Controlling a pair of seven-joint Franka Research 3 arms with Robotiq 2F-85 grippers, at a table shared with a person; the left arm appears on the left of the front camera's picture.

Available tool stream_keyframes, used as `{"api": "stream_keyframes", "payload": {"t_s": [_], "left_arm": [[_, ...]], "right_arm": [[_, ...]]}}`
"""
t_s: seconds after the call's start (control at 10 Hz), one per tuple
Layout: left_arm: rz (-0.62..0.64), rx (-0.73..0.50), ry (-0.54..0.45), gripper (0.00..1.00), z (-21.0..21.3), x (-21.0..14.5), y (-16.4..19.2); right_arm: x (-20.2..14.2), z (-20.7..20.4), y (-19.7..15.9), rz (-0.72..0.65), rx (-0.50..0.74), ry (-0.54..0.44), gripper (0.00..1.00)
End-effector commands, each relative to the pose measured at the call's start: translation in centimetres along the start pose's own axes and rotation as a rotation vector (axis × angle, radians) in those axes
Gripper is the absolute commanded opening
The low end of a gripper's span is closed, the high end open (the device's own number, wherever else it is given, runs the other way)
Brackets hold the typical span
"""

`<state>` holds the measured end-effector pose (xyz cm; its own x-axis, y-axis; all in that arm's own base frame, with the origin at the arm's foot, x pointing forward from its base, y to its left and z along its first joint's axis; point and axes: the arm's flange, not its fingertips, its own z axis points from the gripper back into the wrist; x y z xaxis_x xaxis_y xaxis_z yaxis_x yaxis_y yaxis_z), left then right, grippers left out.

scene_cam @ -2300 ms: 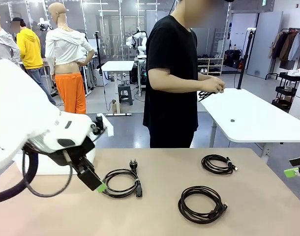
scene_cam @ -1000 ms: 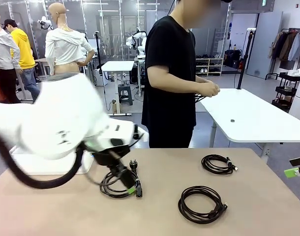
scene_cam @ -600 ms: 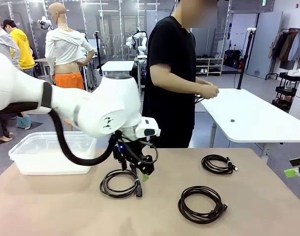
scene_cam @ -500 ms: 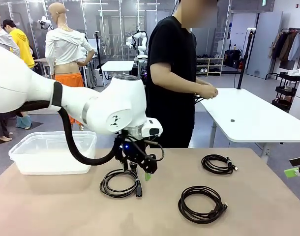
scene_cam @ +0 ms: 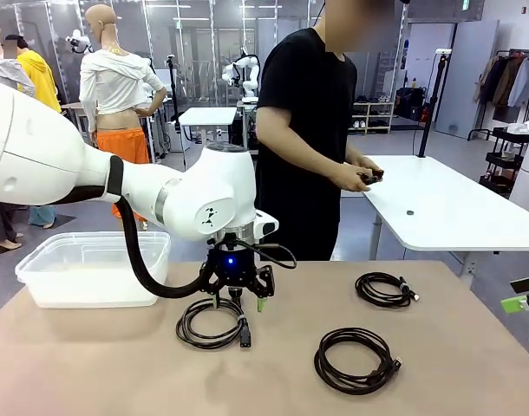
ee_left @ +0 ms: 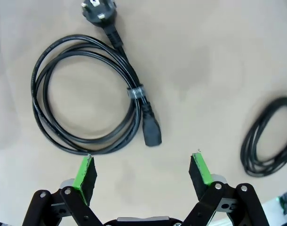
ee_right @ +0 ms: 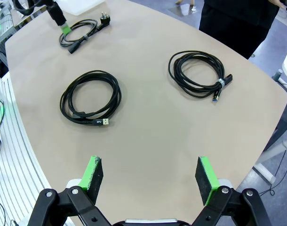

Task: Organize and store the cables.
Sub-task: Place the Power Cable into the Organizing box.

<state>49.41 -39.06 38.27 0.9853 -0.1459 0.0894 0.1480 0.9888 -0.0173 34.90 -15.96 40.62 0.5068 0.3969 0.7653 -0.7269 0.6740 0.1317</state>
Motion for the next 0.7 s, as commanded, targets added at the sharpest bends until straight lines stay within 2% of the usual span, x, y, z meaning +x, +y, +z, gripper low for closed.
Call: {"api": "stream_keyframes", "payload": {"t_s": [0.0, 0.2, 0.3, 0.4, 0.6], "left_arm": [[0.078, -0.030, -0.045, 1.00, -1.7, 0.7, -0.1], [0.175, -0.040, -0.029, 1.00, -3.1, 1.2, 0.3], [0.182, -0.027, -0.038, 1.00, -4.0, 1.8, 0.4], [0.128, -0.032, -0.039, 1.00, -4.9, 2.3, 0.3], [0.155, -0.012, -0.050, 1.00, -5.7, 2.5, 0.2]], "right_arm": [[0.2, 0.0, 0.0, -0.021, 0.001, -0.007, 1.00], [0.2, 0.0, 0.0, -0.021, 0.001, -0.007, 1.00], [0.2, 0.0, 0.0, -0.021, 0.001, -0.007, 1.00], [0.2, 0.0, 0.0, -0.021, 0.001, -0.007, 1.00], [0.2, 0.0, 0.0, -0.021, 0.001, -0.007, 1.00]]}}
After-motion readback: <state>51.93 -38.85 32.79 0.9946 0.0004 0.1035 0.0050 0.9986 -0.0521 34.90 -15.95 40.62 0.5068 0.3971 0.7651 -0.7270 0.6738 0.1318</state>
